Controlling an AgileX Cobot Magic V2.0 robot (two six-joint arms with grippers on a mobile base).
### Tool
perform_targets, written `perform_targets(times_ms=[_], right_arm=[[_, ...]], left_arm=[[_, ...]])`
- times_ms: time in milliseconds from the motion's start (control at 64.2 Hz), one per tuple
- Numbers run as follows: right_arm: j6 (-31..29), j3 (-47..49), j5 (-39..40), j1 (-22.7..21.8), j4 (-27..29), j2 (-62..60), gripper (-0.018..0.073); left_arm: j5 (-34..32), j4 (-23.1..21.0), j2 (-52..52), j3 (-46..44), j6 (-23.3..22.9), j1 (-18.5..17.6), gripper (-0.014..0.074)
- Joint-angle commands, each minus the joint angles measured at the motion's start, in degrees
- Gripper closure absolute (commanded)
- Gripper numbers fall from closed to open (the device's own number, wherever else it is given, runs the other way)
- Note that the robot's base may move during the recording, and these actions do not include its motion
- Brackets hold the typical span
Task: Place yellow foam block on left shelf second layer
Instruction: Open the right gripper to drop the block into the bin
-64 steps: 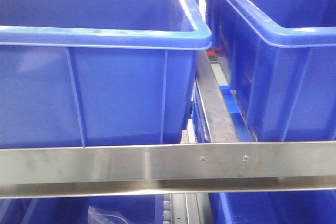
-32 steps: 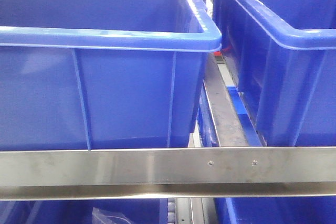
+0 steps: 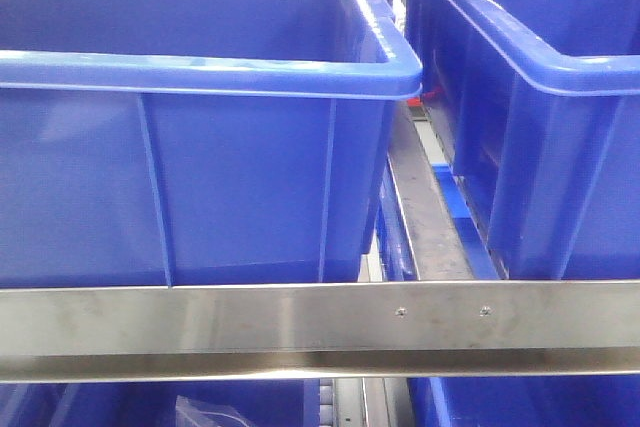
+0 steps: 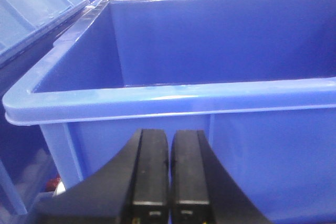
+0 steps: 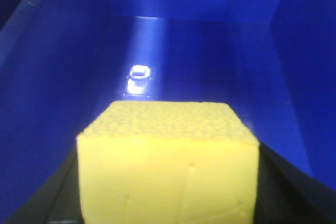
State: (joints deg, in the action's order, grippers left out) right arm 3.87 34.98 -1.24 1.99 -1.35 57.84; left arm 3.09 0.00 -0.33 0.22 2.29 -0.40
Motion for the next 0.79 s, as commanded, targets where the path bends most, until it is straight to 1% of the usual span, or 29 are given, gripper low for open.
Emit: perform_targets(times_ms=[0, 109, 218, 390, 468, 545, 623, 670, 686, 732, 779], right_arm=[[-0.5, 4.6, 5.2, -0.5, 0.0, 1.9, 0.0052], [-0.5, 6.9, 3.7, -0.5, 0.0, 4.0, 0.003], [-0.5, 8.5, 2.2, -0.5, 0.0, 5.8, -0.0072], [-0.5, 10.0, 1.8, -0.5, 0.0, 8.5, -0.0065], [-0.2, 10.8, 0.5, -0.5, 0.1, 8.2, -0.0064], [-0.1, 11.9, -3.1, -0.6, 0.1, 8.0, -0.0055], [-0.1, 12.9, -7.7, -0.7, 0.1, 7.7, -0.0003], [-0.1, 13.1, -10.1, -0.7, 0.1, 7.4, 0.0066], [-0.1, 13.1, -10.6, -0.7, 0.1, 7.2, 0.0092], [-0.1, 13.1, -12.3, -0.7, 0.1, 6.9, 0.0209], [-0.1, 13.1, -13.4, -0.7, 0.1, 6.6, 0.034]], left_arm=[[-4.7, -0.6, -1.1, 1.5, -0.2, 0.0, 0.0472], [-4.7, -0.6, -1.1, 1.5, -0.2, 0.0, 0.0472], [-4.7, -0.6, -1.1, 1.5, -0.2, 0.0, 0.0472], [-4.7, -0.6, -1.1, 1.5, -0.2, 0.0, 0.0472], [-4.7, -0.6, -1.1, 1.5, -0.2, 0.0, 0.0472], [-4.7, -0.6, -1.1, 1.5, -0.2, 0.0, 0.0472], [-4.7, -0.6, -1.1, 1.5, -0.2, 0.0, 0.0472], [-4.7, -0.6, -1.1, 1.5, -0.2, 0.0, 0.0472], [-4.7, -0.6, -1.1, 1.5, -0.2, 0.0, 0.0472], [-4.7, -0.6, -1.1, 1.5, -0.2, 0.0, 0.0472], [-4.7, -0.6, -1.1, 1.5, -0.2, 0.0, 0.0472]])
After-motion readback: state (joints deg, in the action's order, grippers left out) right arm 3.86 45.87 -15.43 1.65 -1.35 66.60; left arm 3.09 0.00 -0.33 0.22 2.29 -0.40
